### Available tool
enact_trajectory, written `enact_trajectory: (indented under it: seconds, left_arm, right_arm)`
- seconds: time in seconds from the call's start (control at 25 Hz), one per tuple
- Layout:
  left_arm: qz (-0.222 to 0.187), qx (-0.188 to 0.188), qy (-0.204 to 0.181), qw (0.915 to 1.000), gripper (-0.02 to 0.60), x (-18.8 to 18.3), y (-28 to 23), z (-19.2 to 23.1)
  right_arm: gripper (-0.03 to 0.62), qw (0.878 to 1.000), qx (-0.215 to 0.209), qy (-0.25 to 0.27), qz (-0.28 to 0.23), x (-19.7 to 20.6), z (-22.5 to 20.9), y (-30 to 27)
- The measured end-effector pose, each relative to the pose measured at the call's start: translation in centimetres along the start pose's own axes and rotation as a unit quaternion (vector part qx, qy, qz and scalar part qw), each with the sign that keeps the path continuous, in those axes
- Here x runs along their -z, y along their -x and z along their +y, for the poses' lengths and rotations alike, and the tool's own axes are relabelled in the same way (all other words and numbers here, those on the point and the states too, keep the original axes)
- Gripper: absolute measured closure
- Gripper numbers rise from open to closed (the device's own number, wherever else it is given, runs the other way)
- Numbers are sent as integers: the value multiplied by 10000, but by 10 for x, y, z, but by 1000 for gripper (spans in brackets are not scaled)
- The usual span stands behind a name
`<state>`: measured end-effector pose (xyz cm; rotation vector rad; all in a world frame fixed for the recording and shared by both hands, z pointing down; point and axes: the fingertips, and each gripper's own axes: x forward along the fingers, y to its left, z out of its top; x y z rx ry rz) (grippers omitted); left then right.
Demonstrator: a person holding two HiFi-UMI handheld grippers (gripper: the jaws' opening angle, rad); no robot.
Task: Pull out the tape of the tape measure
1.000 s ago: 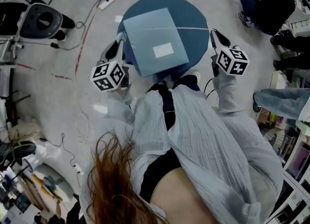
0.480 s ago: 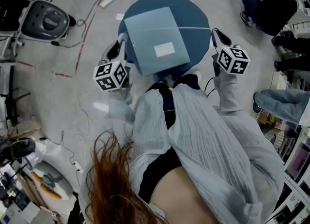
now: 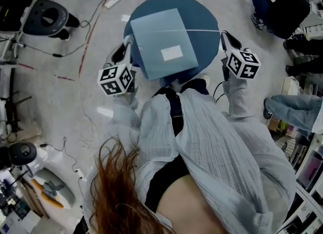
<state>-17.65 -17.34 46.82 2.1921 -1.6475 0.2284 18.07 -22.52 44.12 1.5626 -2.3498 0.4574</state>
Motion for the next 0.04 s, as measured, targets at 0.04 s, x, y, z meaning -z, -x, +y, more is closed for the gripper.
enact_trajectory:
  seconds: [0.04]
  left_arm:
    - [-2, 2, -1, 10000, 503, 0, 0, 0]
  right_arm:
    - [580, 10000, 4, 3, 1, 0, 0, 0]
